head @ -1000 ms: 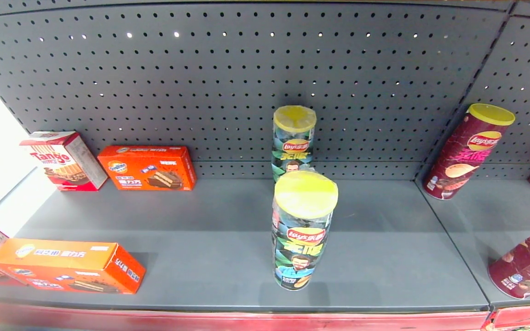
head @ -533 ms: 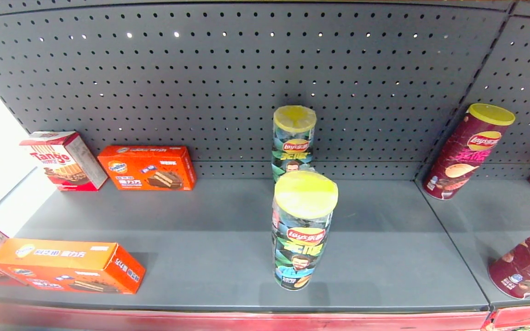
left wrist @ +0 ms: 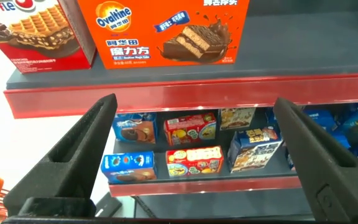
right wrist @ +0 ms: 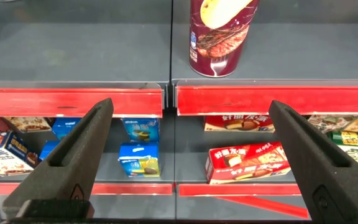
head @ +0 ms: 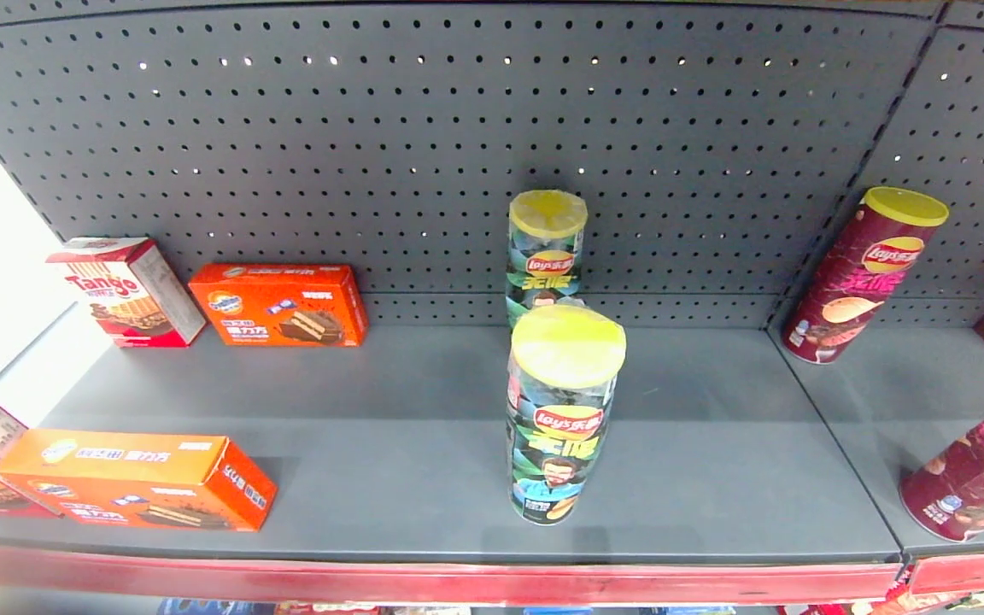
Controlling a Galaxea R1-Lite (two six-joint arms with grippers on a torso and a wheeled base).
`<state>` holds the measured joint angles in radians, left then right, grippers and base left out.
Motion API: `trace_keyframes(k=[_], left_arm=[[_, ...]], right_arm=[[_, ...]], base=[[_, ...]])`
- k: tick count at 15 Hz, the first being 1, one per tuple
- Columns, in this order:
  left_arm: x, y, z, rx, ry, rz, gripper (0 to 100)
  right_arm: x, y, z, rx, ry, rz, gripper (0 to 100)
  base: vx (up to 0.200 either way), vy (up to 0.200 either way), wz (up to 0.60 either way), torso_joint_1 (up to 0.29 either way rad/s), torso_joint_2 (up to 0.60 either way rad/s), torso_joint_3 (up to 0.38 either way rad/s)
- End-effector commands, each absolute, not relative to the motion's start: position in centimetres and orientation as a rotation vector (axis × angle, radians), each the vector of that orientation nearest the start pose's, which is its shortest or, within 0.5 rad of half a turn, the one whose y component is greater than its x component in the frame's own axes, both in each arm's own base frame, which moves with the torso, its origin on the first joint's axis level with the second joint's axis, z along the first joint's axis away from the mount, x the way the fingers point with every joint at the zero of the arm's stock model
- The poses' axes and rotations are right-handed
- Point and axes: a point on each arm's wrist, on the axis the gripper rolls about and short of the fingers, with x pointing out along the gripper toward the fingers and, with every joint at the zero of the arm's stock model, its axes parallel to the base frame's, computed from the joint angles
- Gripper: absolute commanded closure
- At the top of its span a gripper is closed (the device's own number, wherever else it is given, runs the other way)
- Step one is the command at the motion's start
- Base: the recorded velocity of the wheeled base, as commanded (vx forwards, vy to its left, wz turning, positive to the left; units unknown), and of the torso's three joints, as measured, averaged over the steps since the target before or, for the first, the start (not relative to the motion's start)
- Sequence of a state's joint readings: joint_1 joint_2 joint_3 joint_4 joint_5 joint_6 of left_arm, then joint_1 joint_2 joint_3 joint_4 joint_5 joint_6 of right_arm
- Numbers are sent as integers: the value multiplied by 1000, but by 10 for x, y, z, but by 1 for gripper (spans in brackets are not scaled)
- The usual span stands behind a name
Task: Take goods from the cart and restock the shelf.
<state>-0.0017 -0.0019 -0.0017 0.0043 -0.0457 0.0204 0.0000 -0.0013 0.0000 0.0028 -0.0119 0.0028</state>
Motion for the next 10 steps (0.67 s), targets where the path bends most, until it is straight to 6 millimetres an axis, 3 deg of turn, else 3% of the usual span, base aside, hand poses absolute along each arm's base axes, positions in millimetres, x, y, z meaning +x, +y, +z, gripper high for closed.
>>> trace_keyframes(k=[1,10], left_arm=[[-23,-1,75,20,3,-48,0],[-23,-1,75,21,3,-48,0]], right_arm=[[-23,0,75,3,2,-12,0],[-23,0,75,2,3,-9,0]], base=[[0,0,0,0,0,0],[0,0,0,0,0,0]])
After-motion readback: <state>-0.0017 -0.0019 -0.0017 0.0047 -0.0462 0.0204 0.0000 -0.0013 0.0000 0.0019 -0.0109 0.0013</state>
